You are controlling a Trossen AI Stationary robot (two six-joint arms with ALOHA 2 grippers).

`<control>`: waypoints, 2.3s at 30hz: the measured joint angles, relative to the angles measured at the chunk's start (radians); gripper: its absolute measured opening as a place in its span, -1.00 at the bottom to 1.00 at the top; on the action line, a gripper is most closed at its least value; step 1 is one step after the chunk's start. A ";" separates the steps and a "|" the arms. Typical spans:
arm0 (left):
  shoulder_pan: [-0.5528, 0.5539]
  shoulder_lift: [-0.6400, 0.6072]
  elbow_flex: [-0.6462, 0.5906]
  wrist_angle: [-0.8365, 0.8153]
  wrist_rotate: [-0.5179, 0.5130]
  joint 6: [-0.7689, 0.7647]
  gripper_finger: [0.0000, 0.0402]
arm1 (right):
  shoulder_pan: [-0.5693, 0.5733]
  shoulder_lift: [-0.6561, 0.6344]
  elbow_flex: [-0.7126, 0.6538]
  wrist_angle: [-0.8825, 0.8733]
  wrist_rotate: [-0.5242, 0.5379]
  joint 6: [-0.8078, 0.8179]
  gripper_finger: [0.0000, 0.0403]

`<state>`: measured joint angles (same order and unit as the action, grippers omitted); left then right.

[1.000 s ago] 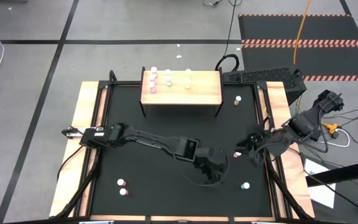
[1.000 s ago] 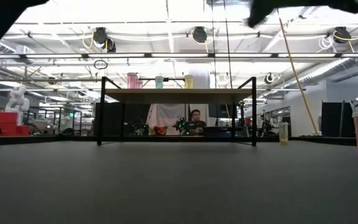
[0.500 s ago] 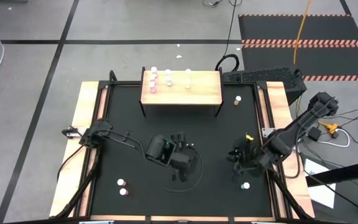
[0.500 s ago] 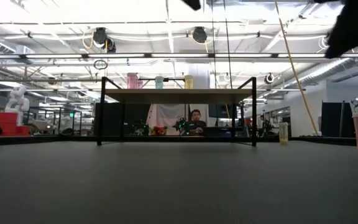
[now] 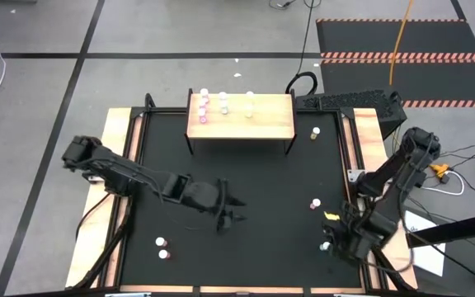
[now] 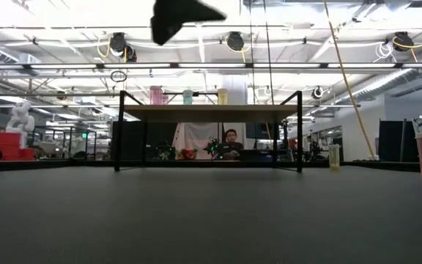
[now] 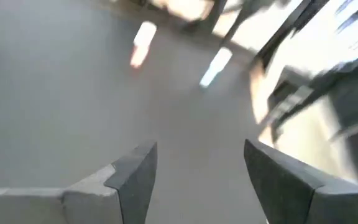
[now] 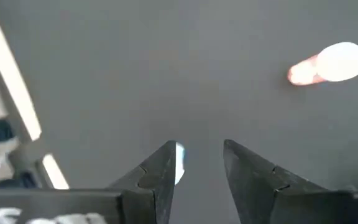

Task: Pick and place medicine bottles onto shelf by color
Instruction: Put the blue pill bottle on the shelf aligned with the other blue pill bottles

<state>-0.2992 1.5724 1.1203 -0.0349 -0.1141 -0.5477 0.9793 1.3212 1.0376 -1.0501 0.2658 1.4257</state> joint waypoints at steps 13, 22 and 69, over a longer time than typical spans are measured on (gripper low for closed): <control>-0.069 0.043 -0.182 0.535 -0.044 0.190 0.20 | 0.152 0.000 -0.145 0.275 0.044 -0.180 0.05; -0.068 0.043 -0.181 0.537 -0.064 0.113 0.20 | 0.112 0.000 -0.234 0.295 -0.025 -0.161 0.30; -0.052 -0.026 -0.180 0.469 -0.064 -0.156 0.20 | 0.004 -0.027 -0.215 0.422 -0.034 -0.349 -0.44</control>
<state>-0.3508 1.5459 0.9401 0.4343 -0.1785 -0.7041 0.9828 1.2947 0.8231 -0.6283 0.2314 1.0771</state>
